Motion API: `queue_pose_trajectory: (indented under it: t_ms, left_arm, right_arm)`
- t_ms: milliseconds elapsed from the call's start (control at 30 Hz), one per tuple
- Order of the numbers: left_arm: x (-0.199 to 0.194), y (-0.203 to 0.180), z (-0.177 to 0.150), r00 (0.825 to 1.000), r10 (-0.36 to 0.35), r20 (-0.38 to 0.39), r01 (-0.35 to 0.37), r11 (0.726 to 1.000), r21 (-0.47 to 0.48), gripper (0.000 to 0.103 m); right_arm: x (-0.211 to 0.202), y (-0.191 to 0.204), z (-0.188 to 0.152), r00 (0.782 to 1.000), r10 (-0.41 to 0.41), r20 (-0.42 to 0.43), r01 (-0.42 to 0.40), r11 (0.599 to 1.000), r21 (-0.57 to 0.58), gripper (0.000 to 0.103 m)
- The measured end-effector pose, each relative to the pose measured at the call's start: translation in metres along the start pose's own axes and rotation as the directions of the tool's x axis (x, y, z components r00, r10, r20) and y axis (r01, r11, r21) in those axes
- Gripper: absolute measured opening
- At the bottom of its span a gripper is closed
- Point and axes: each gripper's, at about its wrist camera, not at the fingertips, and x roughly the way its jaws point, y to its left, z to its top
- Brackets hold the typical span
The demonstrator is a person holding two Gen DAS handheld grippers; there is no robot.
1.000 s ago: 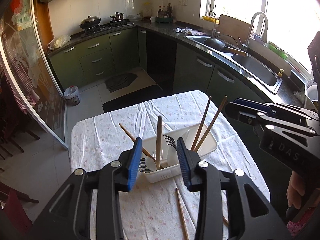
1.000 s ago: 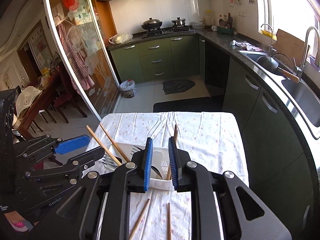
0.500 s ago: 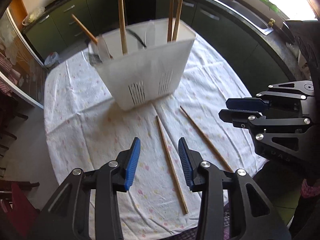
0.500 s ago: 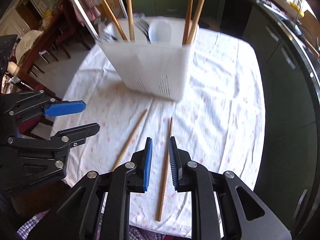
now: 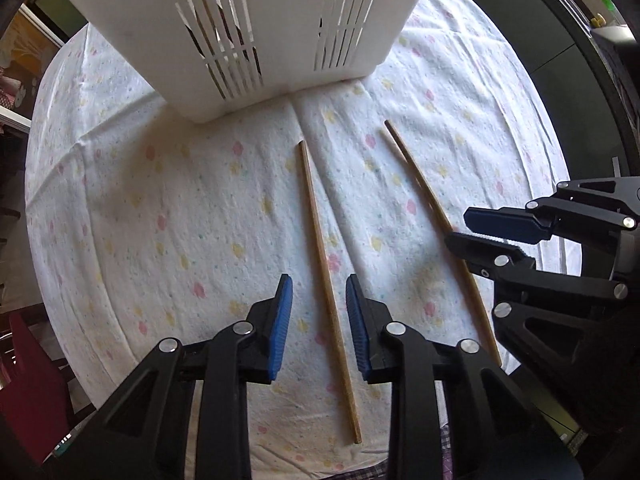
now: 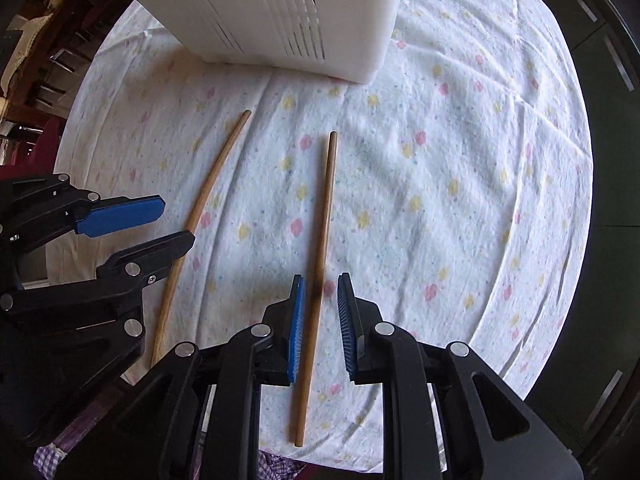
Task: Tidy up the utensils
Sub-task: 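Lower both tools onto the last two wooden chopsticks and close them, then lift both chopsticks and drop them into the white caddy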
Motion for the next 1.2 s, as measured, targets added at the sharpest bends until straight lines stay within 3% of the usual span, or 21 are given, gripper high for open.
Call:
queue_pose_trajectory:
  t_ms: [267, 433, 533, 700, 967, 1200]
  left_arm:
    - [0.012, -0.002, 0.011, 0.999, -0.003, -0.034, 0.002, 1.000, -0.024, 0.015]
    - [0.013, -0.002, 0.010, 0.999, -0.024, -0.025, 0.023, 0.999, -0.041, 0.014]
    - [0.010, 0.003, 0.006, 1.000, 0.002, -0.005, -0.002, 1.000, -0.031, 0.007]
    - [0.009, 0.009, -0.011, 1.000, 0.024, -0.001, -0.024, 1.000, -0.007, 0.006]
    - [0.007, 0.048, -0.018, 0.998, 0.057, 0.001, -0.057, 0.997, -0.054, 0.007]
    - [0.005, 0.060, -0.023, 0.998, 0.050, 0.039, -0.049, 0.998, -0.038, 0.006]
  right_arm:
    - [0.011, 0.005, 0.011, 1.000, 0.004, -0.008, -0.003, 1.000, 0.017, 0.017]
    - [0.012, 0.010, 0.024, 1.000, -0.005, -0.001, 0.005, 1.000, 0.020, 0.017]
    - [0.011, 0.012, 0.023, 0.999, -0.033, 0.008, 0.033, 0.999, 0.016, 0.013]
    - [0.012, 0.018, 0.020, 0.998, -0.054, 0.012, 0.054, 0.998, 0.012, 0.011]
    - [0.014, 0.027, 0.020, 0.997, -0.081, 0.004, 0.081, 0.997, -0.010, 0.011]
    - [0.009, 0.019, 0.018, 0.998, -0.035, 0.051, 0.034, 0.999, 0.019, 0.007]
